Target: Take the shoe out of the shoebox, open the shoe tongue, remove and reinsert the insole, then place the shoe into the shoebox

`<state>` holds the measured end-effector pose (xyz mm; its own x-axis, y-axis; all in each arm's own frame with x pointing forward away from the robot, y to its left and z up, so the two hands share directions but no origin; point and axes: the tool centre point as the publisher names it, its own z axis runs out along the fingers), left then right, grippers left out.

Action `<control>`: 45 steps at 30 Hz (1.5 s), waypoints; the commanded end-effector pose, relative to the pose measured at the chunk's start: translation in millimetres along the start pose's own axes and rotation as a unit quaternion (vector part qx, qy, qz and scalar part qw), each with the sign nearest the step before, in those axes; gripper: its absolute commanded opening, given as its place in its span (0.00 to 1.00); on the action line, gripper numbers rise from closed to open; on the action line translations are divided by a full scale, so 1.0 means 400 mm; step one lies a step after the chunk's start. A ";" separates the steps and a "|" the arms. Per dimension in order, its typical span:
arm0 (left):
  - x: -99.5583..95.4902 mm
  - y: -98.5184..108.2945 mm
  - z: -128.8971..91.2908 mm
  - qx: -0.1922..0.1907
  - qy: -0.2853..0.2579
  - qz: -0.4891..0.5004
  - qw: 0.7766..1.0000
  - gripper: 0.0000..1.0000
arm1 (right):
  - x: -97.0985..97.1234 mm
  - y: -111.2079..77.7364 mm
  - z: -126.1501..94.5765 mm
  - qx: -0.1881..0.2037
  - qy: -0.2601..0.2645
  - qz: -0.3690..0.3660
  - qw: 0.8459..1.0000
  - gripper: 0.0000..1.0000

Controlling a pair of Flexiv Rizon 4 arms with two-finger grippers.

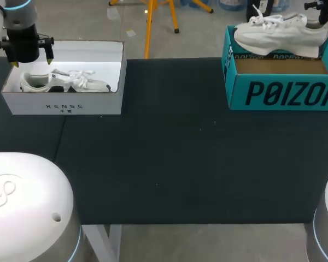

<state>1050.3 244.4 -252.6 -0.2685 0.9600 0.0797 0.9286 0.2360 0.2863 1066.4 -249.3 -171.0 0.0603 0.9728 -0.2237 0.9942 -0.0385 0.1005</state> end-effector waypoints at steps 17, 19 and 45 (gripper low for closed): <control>-0.002 0.002 0.001 0.000 0.001 0.000 1.000 1.00 | 0.348 -0.583 -0.097 -0.184 -0.030 -0.019 0.982 0.00; -0.002 0.002 0.001 0.000 0.001 0.000 1.000 1.00 | 0.393 -0.616 -0.085 -0.186 -0.025 -0.020 0.982 0.00; -0.002 0.002 0.001 0.000 0.001 0.000 1.000 1.00 | 0.462 -0.669 -0.083 -0.187 -0.025 -0.018 0.982 0.00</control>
<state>1050.4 244.4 -252.6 -0.2685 0.9600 0.0796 0.9286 0.2360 0.2864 817.2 -54.1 -208.5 0.0294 0.9573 -0.2875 0.9288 0.0802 0.3619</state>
